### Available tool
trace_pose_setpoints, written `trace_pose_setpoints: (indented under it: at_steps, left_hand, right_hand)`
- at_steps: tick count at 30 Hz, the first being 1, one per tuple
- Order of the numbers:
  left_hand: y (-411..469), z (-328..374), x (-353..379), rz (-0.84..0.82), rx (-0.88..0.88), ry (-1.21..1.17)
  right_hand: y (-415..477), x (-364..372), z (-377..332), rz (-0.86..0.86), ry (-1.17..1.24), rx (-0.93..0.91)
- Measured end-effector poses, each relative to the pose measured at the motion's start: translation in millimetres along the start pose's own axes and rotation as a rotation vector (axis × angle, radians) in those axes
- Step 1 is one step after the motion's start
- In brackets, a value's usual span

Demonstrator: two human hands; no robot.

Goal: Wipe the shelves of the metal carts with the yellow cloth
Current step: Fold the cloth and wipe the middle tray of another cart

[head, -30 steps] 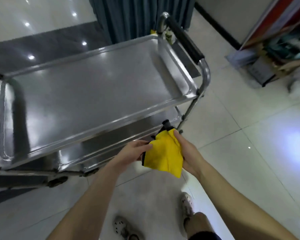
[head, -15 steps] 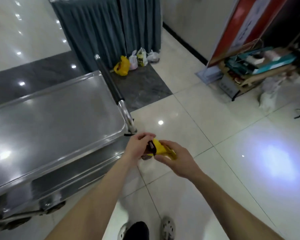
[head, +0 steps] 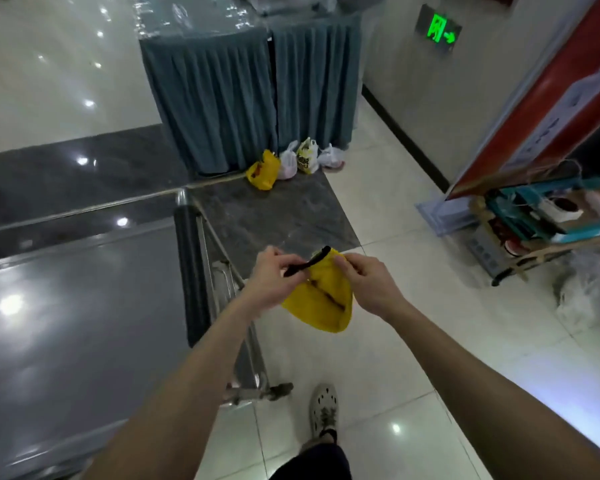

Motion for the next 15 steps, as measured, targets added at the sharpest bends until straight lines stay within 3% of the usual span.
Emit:
trace_pose_setpoints:
  at_steps: [5, 11, 15]
  left_hand:
    - [80.3, 21.8, -60.3, -0.033, -0.029, 0.054]
    - [145.2, 24.7, -159.7, 0.13, -0.086, -0.045]
    - [175.2, -11.4, -201.8, 0.188, -0.268, 0.177]
  right_hand:
    - [118.9, -11.4, -55.7, -0.184, -0.066, -0.18]
    - [254.0, -0.1, -129.6, -0.341, -0.074, -0.441]
    - [341.5, 29.8, -167.9, -0.477, -0.046, -0.562]
Point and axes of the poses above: each hand's wrist, its own y-axis towards the middle knuckle, its own x-axis out of the palm, z = x × y, the point moved 7 cm from there along y, towards the middle knuckle, and after that the axes turned 8 degrees about -y, right-handed, at the moved point
